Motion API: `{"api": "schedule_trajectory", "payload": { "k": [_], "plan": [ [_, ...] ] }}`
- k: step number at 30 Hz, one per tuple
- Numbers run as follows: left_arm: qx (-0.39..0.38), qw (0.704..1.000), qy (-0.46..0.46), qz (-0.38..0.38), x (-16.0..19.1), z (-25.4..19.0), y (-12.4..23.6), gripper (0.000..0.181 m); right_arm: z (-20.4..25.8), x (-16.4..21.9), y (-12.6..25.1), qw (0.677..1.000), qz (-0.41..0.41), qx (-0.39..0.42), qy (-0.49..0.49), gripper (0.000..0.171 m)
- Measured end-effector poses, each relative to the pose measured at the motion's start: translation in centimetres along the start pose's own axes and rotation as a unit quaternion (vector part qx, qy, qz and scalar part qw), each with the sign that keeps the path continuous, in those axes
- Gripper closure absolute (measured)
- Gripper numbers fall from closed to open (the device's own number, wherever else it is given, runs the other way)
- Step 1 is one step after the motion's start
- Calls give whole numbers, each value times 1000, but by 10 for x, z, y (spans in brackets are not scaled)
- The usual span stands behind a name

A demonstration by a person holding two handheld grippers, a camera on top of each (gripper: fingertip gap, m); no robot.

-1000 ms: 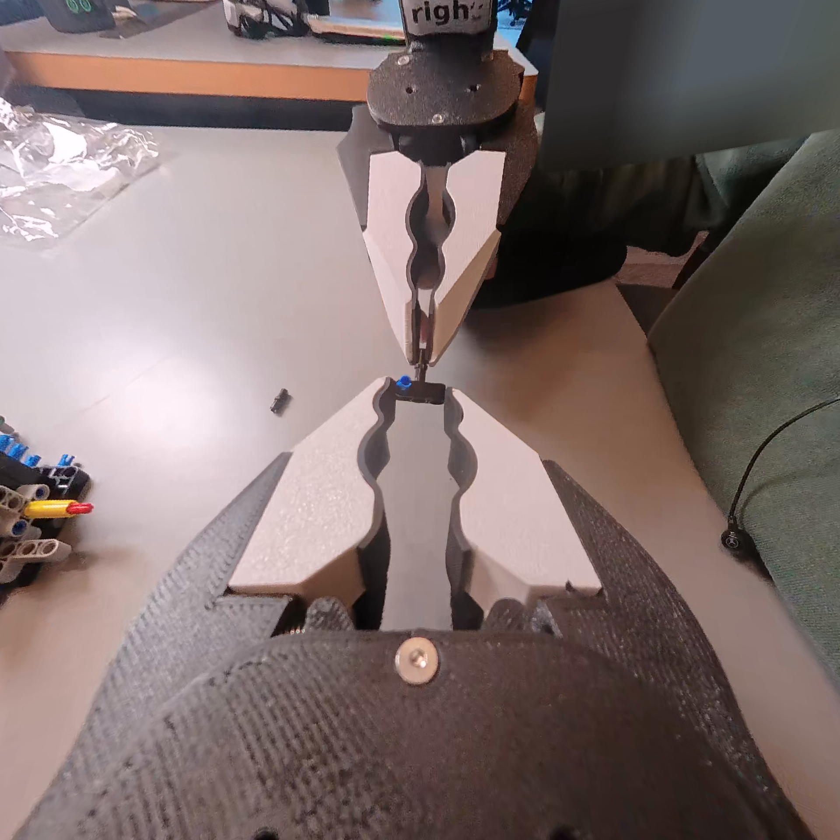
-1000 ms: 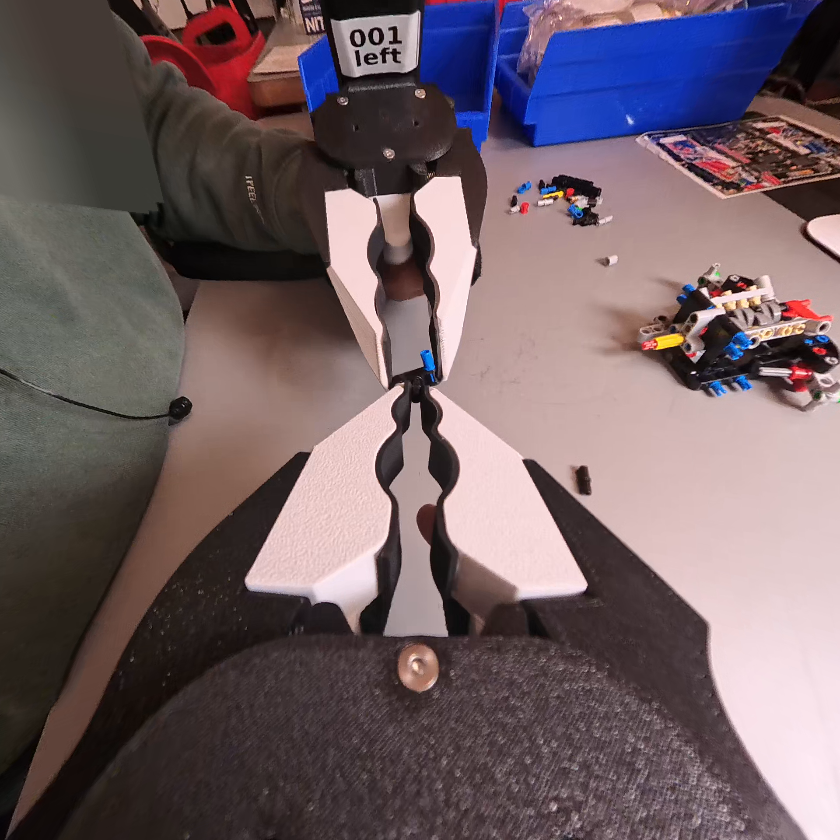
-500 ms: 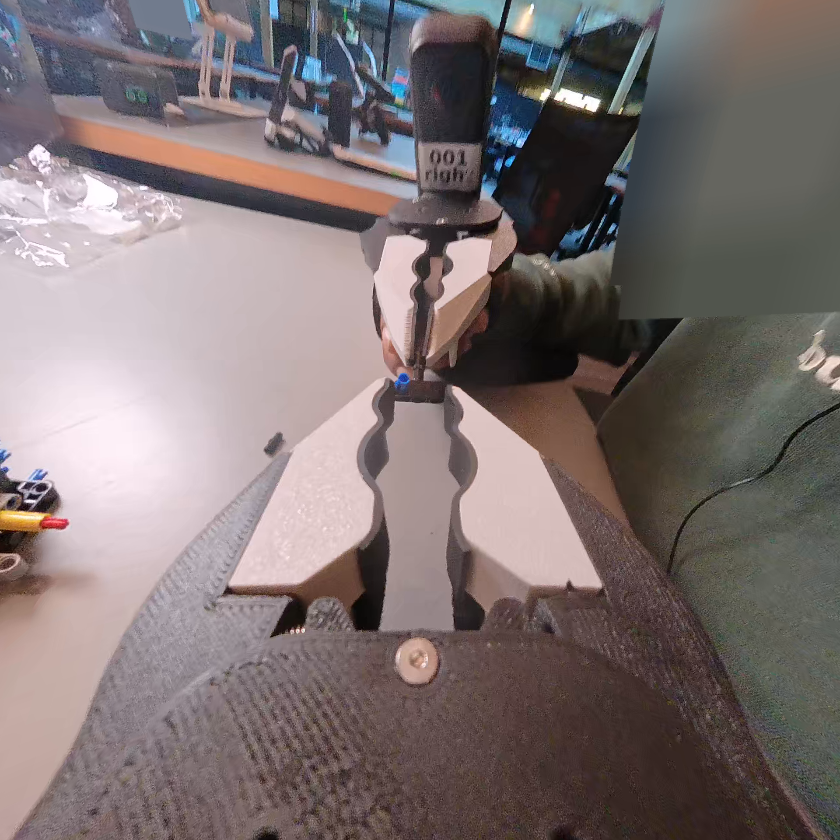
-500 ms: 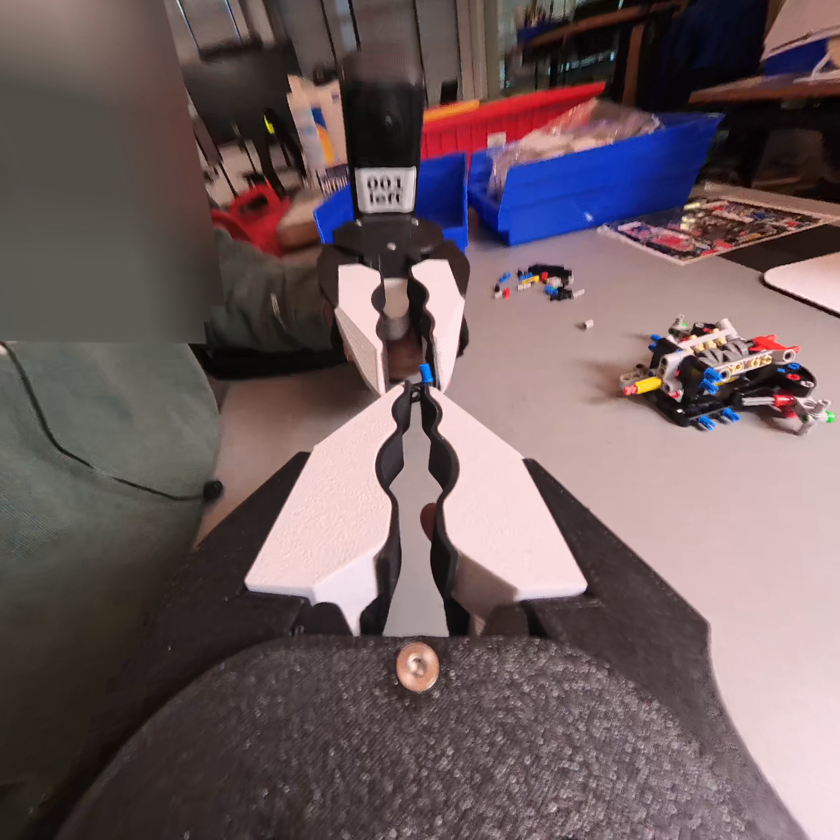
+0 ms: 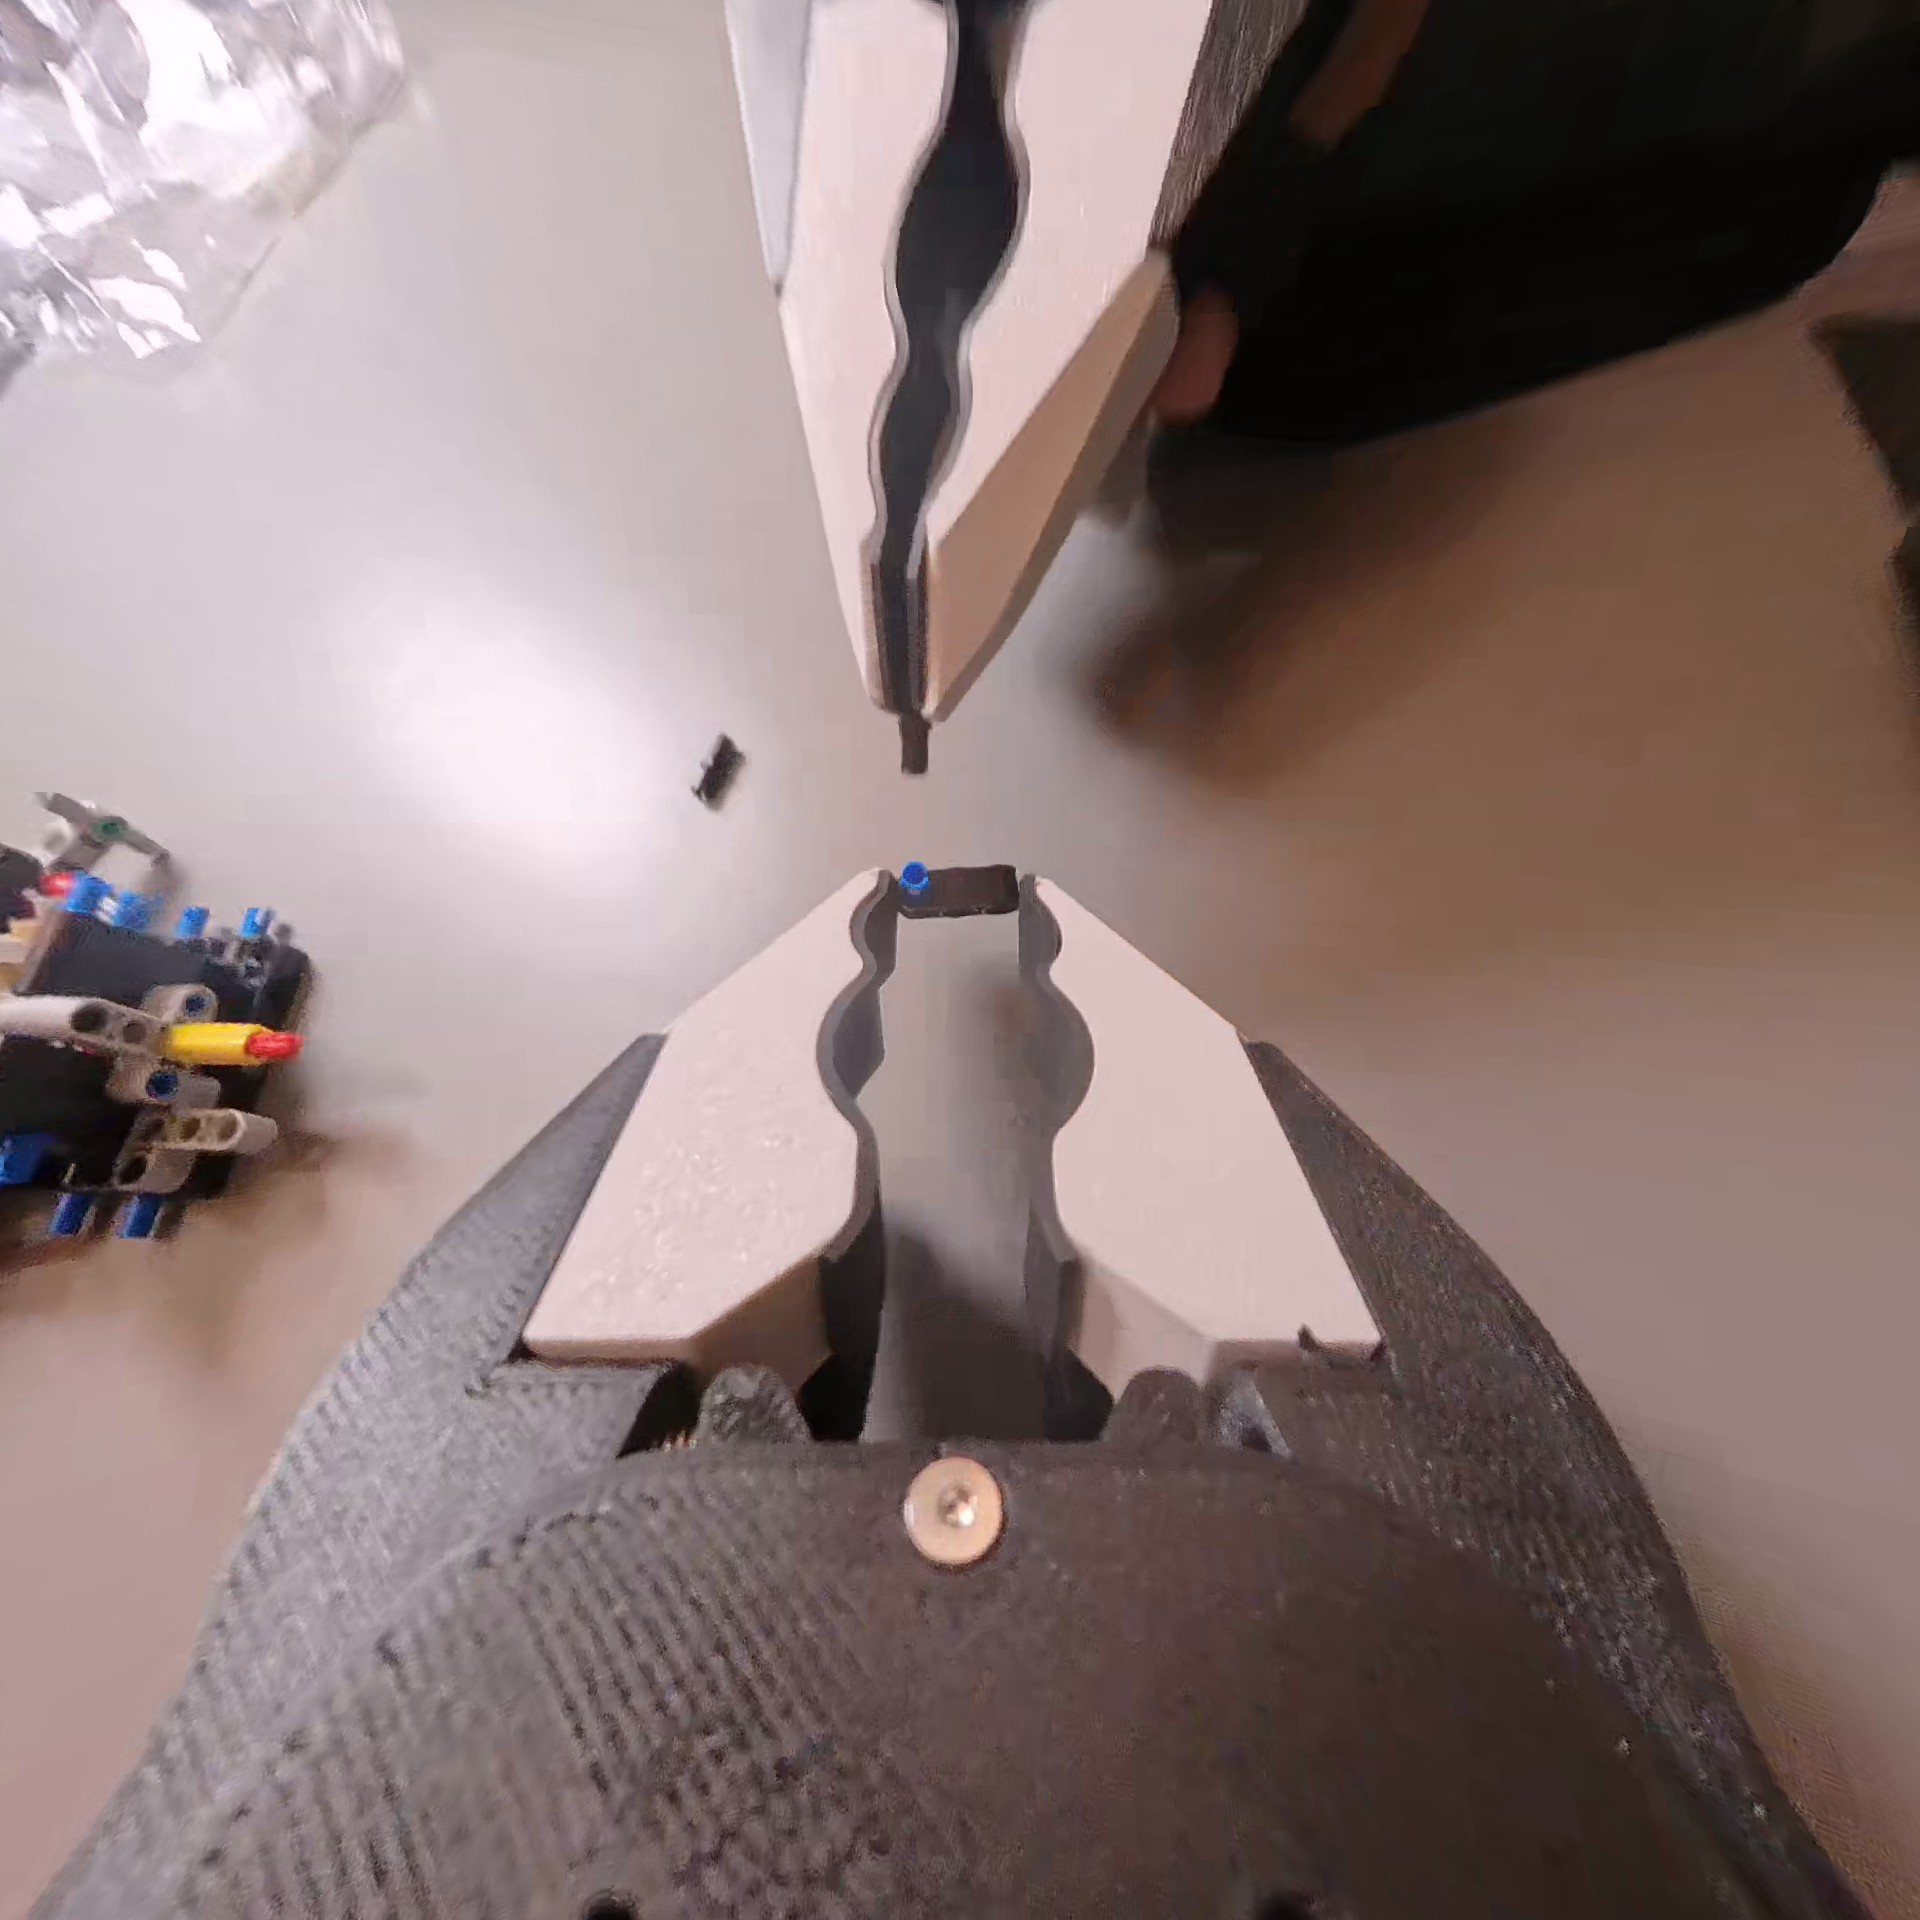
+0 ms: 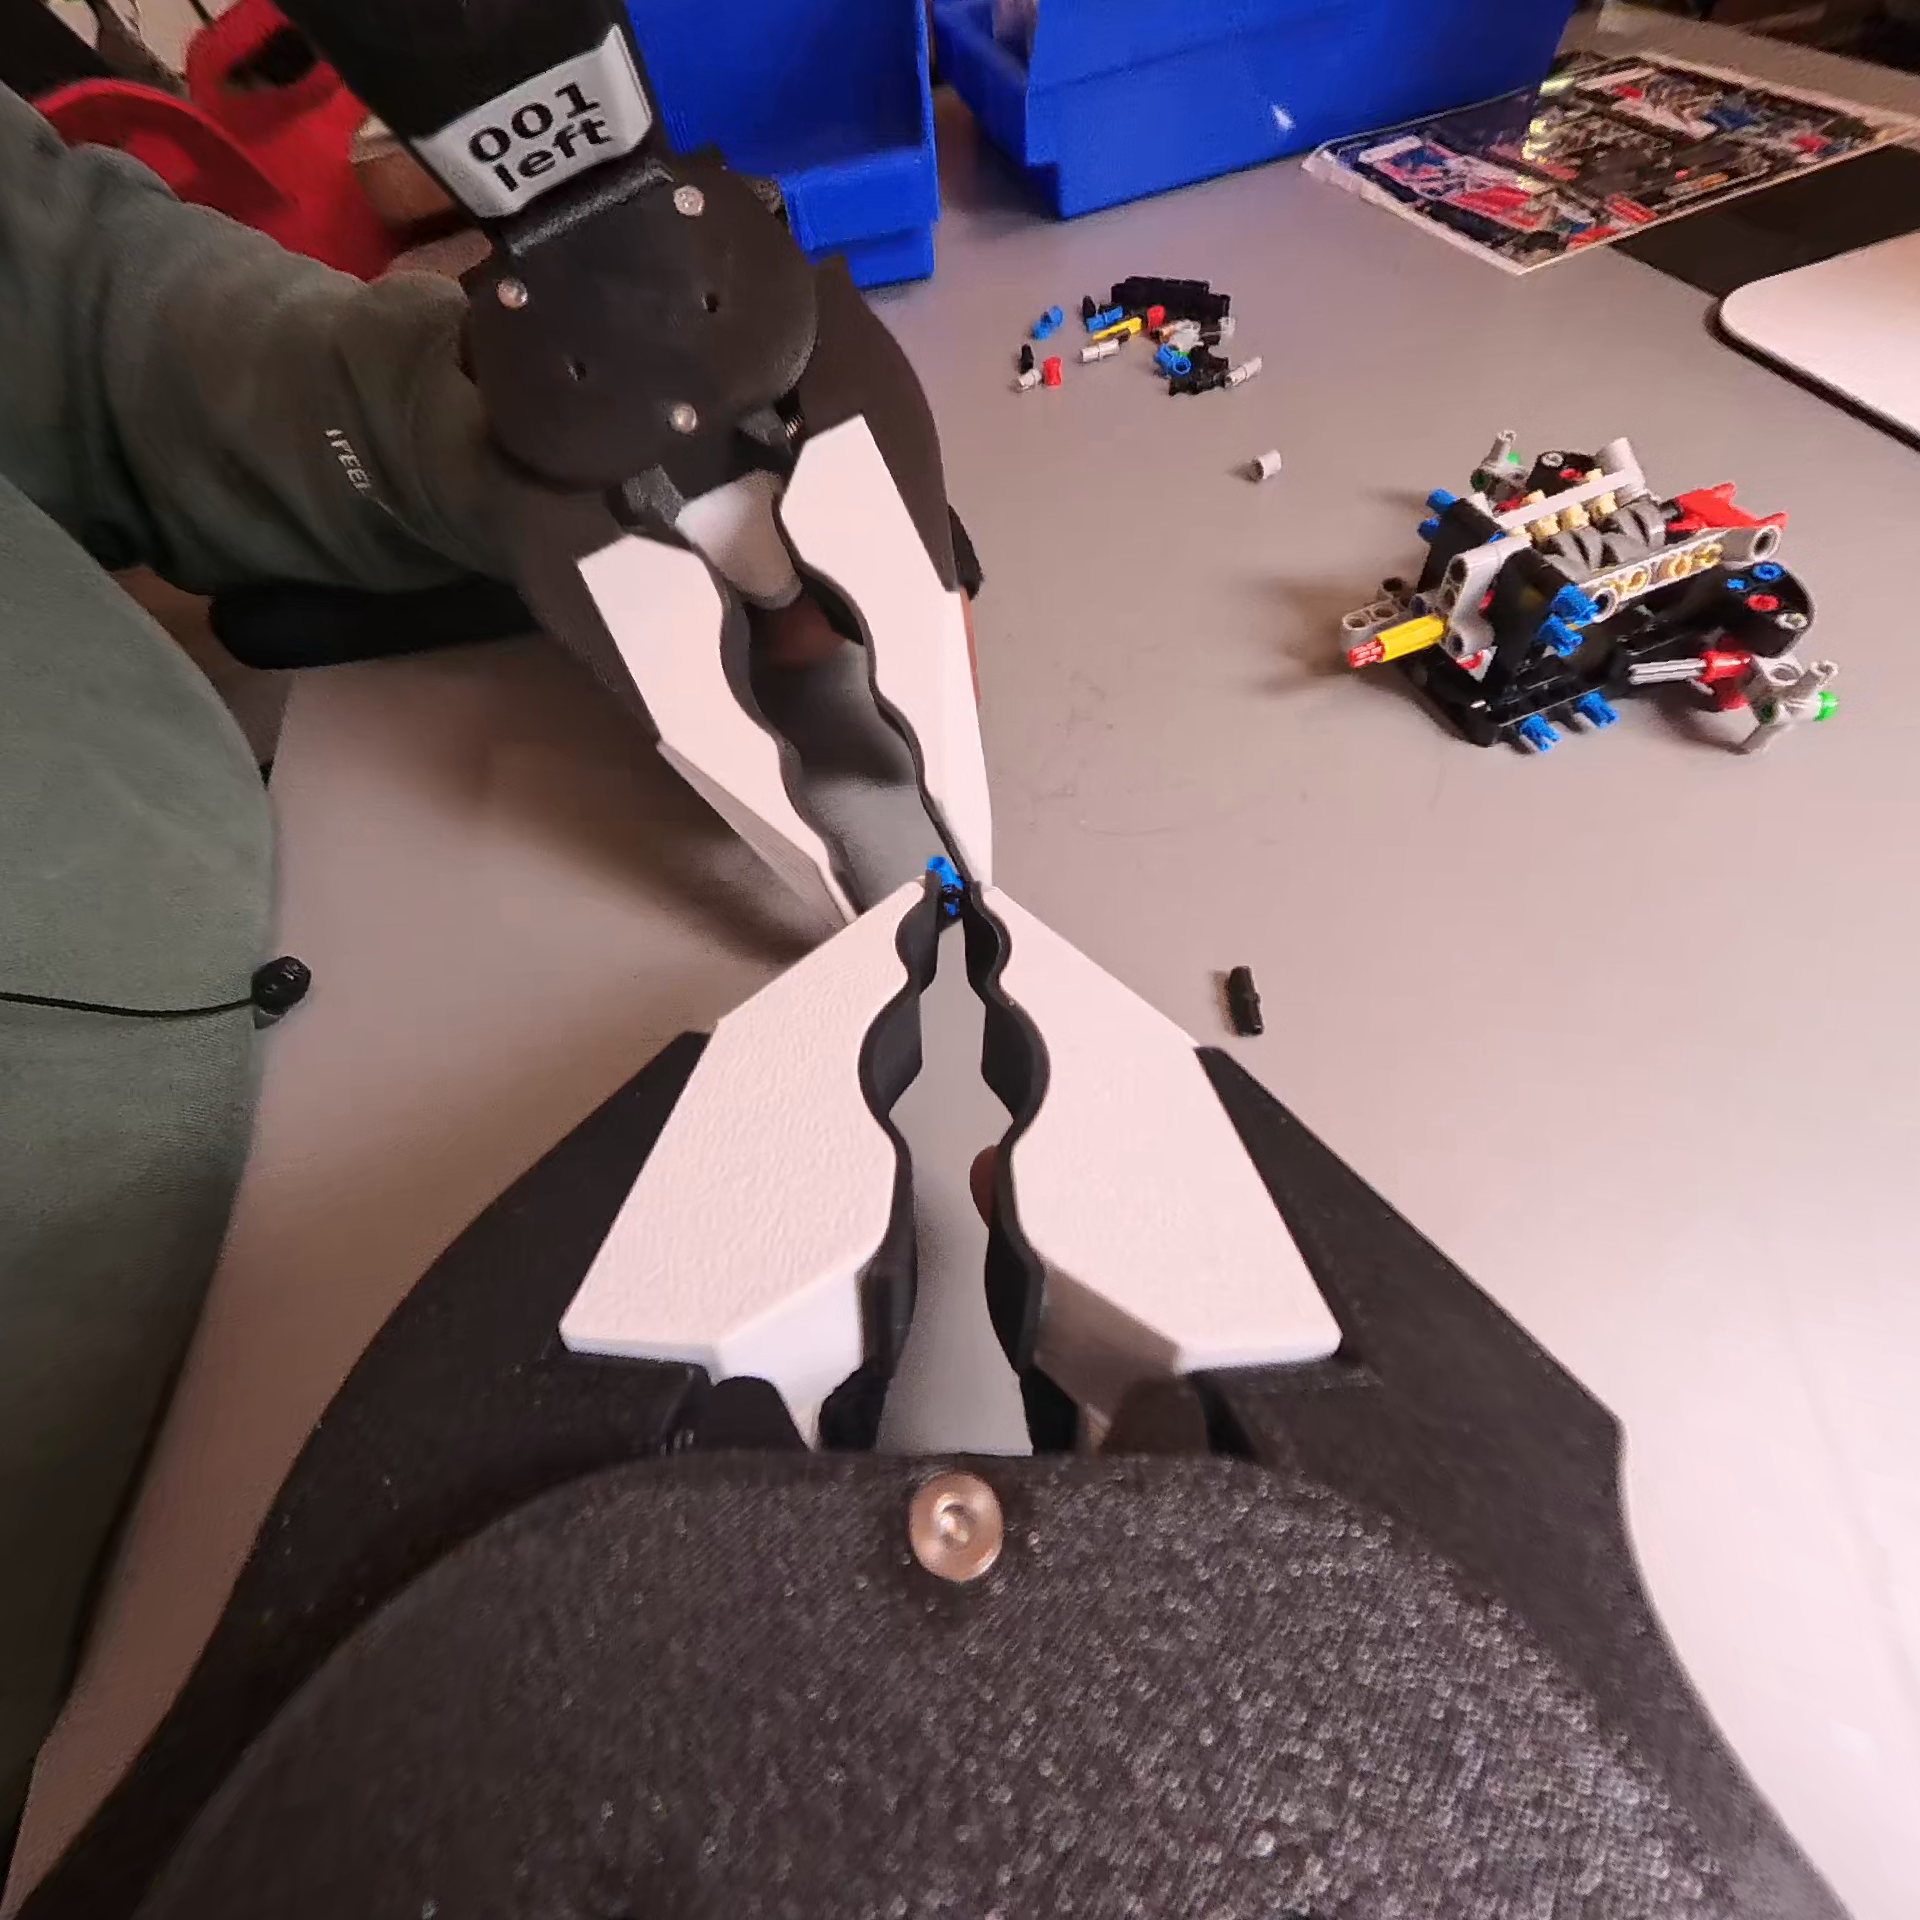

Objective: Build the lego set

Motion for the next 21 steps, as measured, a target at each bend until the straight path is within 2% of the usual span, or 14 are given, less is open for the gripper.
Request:
{"api": "schedule_trajectory", "payload": {
  "k": [2, 10, 15, 17, 19, 21],
  "plan": [
    [-5, 999, 5, 44, 7, 1, -6, 159, 1, 1, -1, 1000, 4, 1, 4, 169],
    [32, 996, 62, 57, 14, 2, 10, 154, -1, 1, -1, 1000, 7, 15, 15, 169],
    [35, 993, 117, -4, 4, 13, 16, 163, -1, 1, 0, 1000, 7, 17, 17, 169],
    [37, 992, 117, 8, 3, 13, 10, 165, -1, 0, 0, 1000, 7, 18, 19, 169],
    [29, 993, 107, 32, 5, 14, 7, 178, -1, 0, 1, 1000, 5, 19, 21, 169],
    [33, 993, 106, 36, 7, 14, 8, 178, -2, 0, 3, 1000, 3, 22, 21, 169]
  ]
}}
Point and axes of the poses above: each gripper's, where its closed fingertips meet, y back along the fingers, x out of its underside, z = x × y across the jaws, the point moved 6 cm from there along y, back along the fingers, and after that the axes turned 14 degrees about x, right-handed, at the moved point
